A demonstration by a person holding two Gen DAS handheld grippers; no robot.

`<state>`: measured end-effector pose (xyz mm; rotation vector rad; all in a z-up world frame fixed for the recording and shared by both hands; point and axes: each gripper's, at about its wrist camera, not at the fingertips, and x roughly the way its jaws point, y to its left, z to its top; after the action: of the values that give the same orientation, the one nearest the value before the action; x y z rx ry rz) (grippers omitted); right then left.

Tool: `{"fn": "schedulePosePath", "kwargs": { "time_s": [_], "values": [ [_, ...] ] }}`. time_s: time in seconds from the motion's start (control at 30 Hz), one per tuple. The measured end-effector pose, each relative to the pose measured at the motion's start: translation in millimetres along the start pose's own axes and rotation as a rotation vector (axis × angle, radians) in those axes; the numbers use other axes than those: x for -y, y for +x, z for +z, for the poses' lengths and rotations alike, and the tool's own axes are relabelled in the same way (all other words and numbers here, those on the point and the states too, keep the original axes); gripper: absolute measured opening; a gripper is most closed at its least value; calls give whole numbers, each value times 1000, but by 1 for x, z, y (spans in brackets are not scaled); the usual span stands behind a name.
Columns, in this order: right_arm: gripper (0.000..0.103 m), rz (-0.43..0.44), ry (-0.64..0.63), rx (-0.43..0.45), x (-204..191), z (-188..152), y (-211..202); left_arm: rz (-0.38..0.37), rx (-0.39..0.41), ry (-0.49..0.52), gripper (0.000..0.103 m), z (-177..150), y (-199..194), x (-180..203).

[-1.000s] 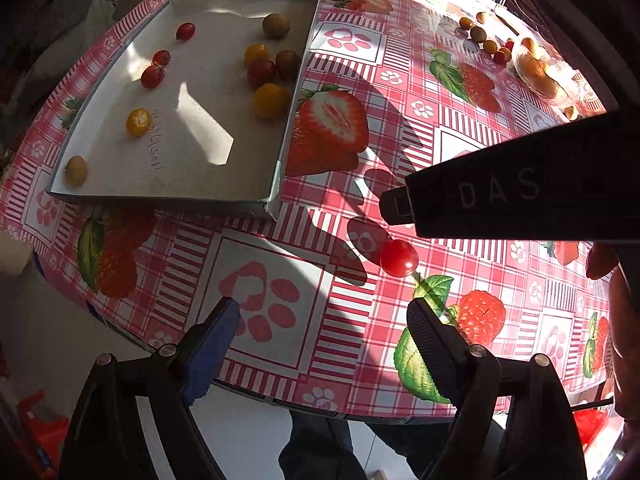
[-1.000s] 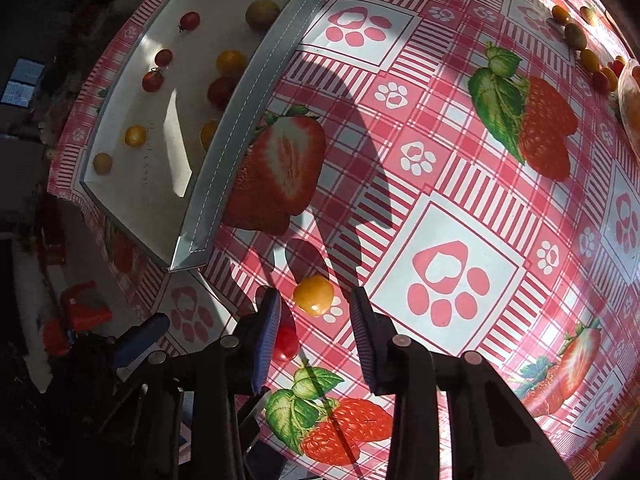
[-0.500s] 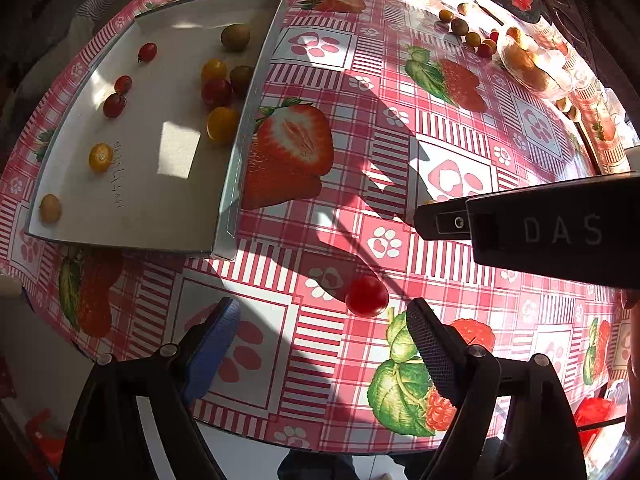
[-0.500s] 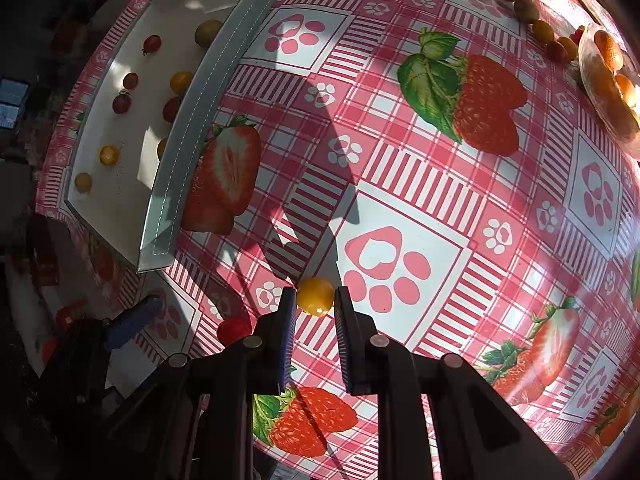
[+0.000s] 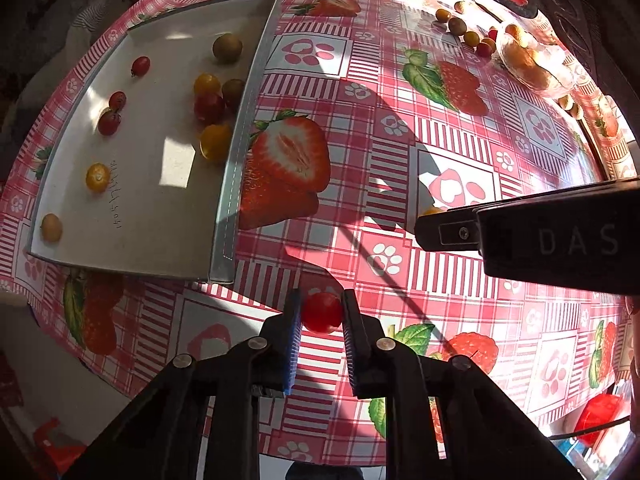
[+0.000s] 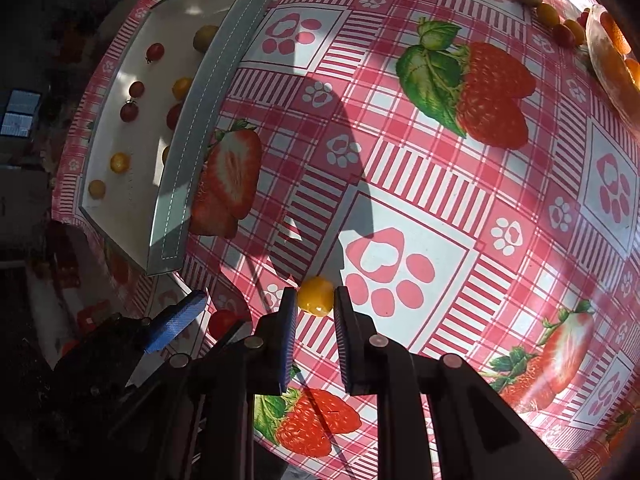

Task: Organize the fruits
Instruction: 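Close the right gripper on the yellow tomato while the left grasps the red tomato, then carry the red tomato with the left gripper while the right carries the yellow tomato into the tray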

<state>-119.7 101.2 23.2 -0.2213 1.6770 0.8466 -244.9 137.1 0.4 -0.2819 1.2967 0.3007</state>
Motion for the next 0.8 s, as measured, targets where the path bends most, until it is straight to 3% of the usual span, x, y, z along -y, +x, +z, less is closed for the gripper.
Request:
{"fn": "schedulePosePath", "kwargs": {
  "time_s": [0.27, 0.8],
  "values": [
    [19, 25, 49, 26, 5, -20, -25, -98, -27, -92, 21, -1, -10, -22],
    [20, 59, 81, 76, 15, -26, -61, -106, 28, -117, 21, 4, -58, -42]
  ]
}}
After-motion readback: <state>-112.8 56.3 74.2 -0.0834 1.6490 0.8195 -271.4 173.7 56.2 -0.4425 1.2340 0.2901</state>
